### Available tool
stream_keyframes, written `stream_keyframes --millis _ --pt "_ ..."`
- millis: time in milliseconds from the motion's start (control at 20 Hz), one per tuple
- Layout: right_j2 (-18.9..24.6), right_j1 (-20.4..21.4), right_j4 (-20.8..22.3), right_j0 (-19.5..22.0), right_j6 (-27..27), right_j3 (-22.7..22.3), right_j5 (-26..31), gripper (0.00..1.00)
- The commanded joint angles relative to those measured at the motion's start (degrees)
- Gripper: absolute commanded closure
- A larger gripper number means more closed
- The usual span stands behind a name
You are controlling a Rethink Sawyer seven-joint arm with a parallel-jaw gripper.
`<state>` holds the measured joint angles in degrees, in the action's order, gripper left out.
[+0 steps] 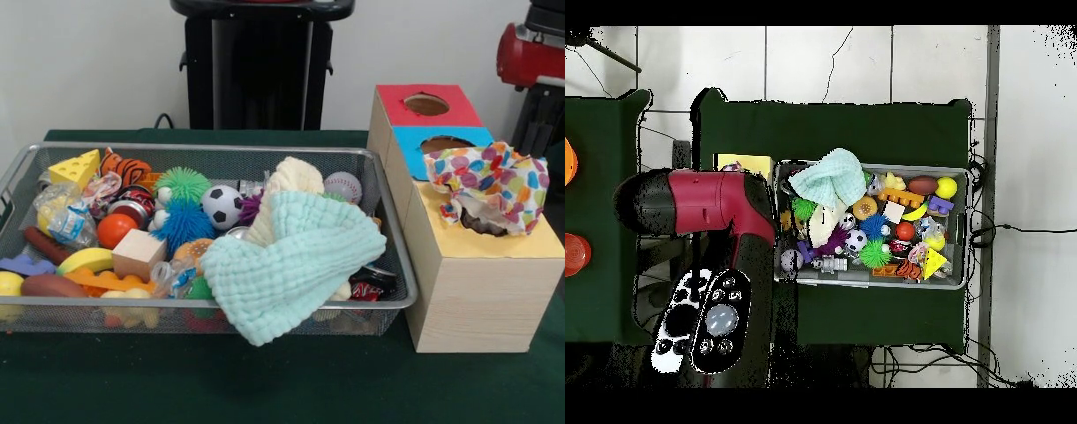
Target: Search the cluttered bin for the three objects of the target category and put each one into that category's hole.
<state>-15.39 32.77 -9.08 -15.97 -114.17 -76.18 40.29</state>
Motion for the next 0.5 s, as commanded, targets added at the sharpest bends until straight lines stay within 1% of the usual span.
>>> stream_keyframes --millis 50,350,500 --pt "3.8 -2.1 0.0 1.0 -9.1 -5.6 -3.7 1.00" --pt "4.3 -2.6 0.8 2.0 -7.1 -4.7 -4.9 1.00" --pt "6.7 -2.3 -0.8 4.0 -5.3 -5.4 -3.6 1.00"
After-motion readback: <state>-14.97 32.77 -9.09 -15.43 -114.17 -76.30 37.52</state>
